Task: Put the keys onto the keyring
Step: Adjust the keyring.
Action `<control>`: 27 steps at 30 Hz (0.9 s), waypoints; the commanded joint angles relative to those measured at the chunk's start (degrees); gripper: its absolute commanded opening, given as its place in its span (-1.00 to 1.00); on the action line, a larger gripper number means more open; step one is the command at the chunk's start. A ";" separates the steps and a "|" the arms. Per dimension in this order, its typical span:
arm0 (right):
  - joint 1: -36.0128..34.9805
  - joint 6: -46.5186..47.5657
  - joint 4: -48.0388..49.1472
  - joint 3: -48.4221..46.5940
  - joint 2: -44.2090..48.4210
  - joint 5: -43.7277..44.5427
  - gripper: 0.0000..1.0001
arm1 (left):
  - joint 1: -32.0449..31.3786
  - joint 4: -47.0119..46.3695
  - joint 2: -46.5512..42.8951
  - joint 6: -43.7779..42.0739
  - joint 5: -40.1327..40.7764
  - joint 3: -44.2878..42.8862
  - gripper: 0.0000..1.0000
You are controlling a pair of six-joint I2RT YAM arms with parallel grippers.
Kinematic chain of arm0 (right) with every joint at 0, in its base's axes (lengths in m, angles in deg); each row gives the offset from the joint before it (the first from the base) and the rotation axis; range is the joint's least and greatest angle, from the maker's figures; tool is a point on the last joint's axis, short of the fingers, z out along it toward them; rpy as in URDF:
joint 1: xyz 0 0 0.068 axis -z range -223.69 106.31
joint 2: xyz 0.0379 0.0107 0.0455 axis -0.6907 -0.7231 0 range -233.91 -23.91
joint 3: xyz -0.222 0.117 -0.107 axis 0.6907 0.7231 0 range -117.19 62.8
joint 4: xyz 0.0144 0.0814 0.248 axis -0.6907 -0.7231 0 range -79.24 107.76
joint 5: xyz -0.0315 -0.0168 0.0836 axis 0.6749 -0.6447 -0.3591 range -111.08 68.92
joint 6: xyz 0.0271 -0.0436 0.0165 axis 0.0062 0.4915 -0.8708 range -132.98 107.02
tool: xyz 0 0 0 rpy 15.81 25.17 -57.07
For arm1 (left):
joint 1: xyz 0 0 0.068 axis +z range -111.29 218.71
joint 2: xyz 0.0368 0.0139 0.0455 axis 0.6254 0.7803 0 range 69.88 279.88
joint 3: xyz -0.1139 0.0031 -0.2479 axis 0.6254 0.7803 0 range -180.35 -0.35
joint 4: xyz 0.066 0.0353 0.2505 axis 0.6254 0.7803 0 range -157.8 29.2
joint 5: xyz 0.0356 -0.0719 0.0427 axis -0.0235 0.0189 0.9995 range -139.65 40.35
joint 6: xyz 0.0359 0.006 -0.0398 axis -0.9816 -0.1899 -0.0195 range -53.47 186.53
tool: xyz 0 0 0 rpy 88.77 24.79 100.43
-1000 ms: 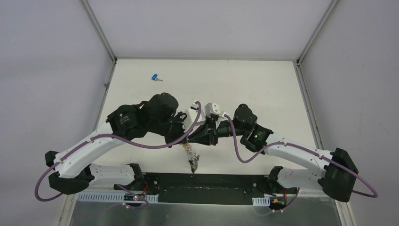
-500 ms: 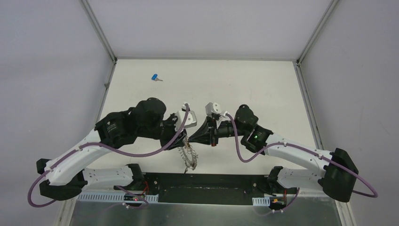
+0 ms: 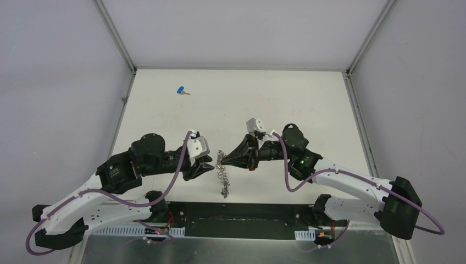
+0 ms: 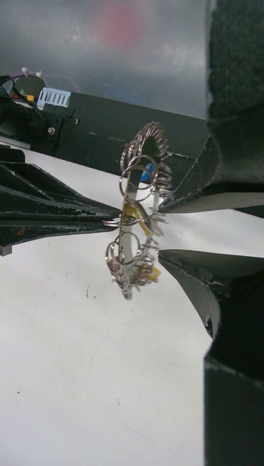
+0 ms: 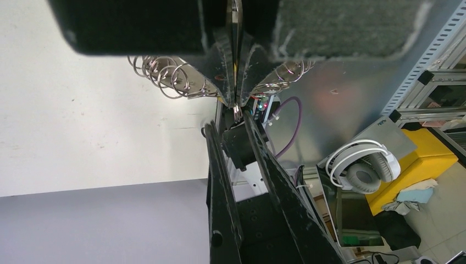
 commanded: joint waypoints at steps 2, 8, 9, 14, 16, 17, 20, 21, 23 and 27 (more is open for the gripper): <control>0.00 -1.72 7.02 -0.54 1.50 0.52 -1.00 | -0.29 -11.12 2.03 0.98 -1.82 2.26 -0.48; 0.00 -1.51 7.03 -0.41 2.02 1.49 -1.00 | -0.30 -11.67 6.39 0.55 -6.75 2.08 -1.00; 0.00 -1.52 7.03 -0.38 2.12 1.57 -1.00 | -0.25 -11.73 6.79 0.55 -7.32 2.24 -1.00; 0.00 -1.48 7.03 0.00 2.49 1.96 -1.00 | -0.29 -11.73 6.52 0.73 -7.61 3.20 -1.00; 0.00 -1.28 7.03 0.19 2.70 2.31 -1.00 | -0.29 -11.68 5.80 0.48 -7.30 3.59 -1.00; 0.07 -1.27 7.03 0.24 2.81 2.50 -1.00 | -0.25 -11.64 5.39 0.51 -6.93 3.75 -0.99; 0.13 -0.73 6.07 0.64 3.06 2.65 -1.00 | -0.32 -11.69 3.58 0.73 -5.16 4.47 -0.68; 0.17 -0.01 5.21 0.76 3.19 2.70 -1.00 | -0.33 -11.61 2.96 0.96 -4.37 4.86 -0.57; 0.17 1.36 3.00 1.16 3.66 2.78 -1.00 | -0.30 -11.54 1.49 1.72 -2.61 5.46 -0.39; 0.50 3.51 -1.55 3.05 5.24 3.51 -1.00 | -0.29 -10.75 -1.46 4.06 0.77 6.59 -0.10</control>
